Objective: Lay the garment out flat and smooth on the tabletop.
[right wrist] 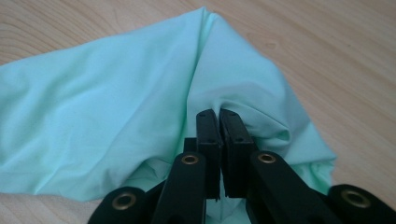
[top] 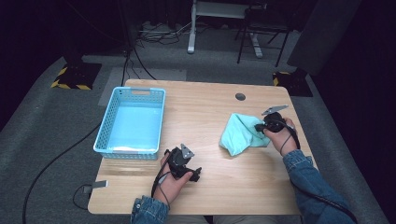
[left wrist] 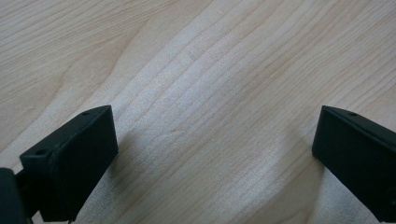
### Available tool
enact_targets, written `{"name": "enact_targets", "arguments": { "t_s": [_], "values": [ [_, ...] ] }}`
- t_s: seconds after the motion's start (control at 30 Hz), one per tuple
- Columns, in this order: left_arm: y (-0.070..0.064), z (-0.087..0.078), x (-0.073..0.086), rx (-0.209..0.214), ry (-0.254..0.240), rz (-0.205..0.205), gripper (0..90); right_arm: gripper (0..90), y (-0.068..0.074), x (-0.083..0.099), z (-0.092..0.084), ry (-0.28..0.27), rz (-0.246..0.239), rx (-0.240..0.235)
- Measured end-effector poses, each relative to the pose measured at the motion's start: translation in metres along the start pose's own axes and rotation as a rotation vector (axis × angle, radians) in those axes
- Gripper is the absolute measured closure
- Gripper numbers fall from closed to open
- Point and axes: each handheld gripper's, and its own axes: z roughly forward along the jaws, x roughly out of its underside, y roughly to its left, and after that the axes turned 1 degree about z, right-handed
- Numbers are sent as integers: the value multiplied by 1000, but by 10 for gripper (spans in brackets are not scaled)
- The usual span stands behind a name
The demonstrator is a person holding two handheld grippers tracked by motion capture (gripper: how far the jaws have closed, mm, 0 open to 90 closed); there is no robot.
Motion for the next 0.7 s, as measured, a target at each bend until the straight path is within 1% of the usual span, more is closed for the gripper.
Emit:
{"name": "enact_targets", "arguments": {
  "t_s": [0.07, 0.1, 0.13, 0.17, 0.2, 0.23, 0.27, 0.3, 0.33, 0.37, 0.43, 0.6, 0.7],
  "values": [
    [0, 0, 0, 1, 0, -1, 0, 875, -5, -3, -8, -10, -2, 27],
    [0, 0, 0, 1, 0, -1, 1, 875, -9, -4, -13, -26, 2, 42],
    [0, 0, 0, 0, 0, 0, 1, 874, -15, -6, -18, -50, 16, 66],
    [0, 0, 0, 1, -1, -1, 0, 867, -22, -6, -22, -70, 25, 116],
    [0, 0, 0, 1, 0, -1, 0, 771, -30, -6, -26, -88, 29, 195],
    [0, 0, 0, 0, 0, 0, 0, 581, -37, -6, -30, -124, 28, 279],
    [0, 0, 0, 1, -1, -2, 0, 506, -43, -5, -33, -152, 36, 324],
    [0, 0, 0, 2, 0, -1, 0, 474, -46, -4, -36, -157, 42, 326],
    [0, 0, 0, 1, 0, -2, 0, 432, -47, -3, -39, -166, 48, 315],
    [0, 0, 0, 2, 1, -1, 0, 407, -46, -1, -40, -176, 51, 294],
    [0, 0, 0, 1, 1, -2, 0, 389, -41, 1, -41, -186, 57, 241],
    [0, 0, 0, 1, -1, -3, 1, 376, -21, 8, -38, -197, 60, 117],
    [0, 0, 0, 1, -1, -3, 1, 377, -6, 12, -35, -191, 44, 61]
  ]
}}
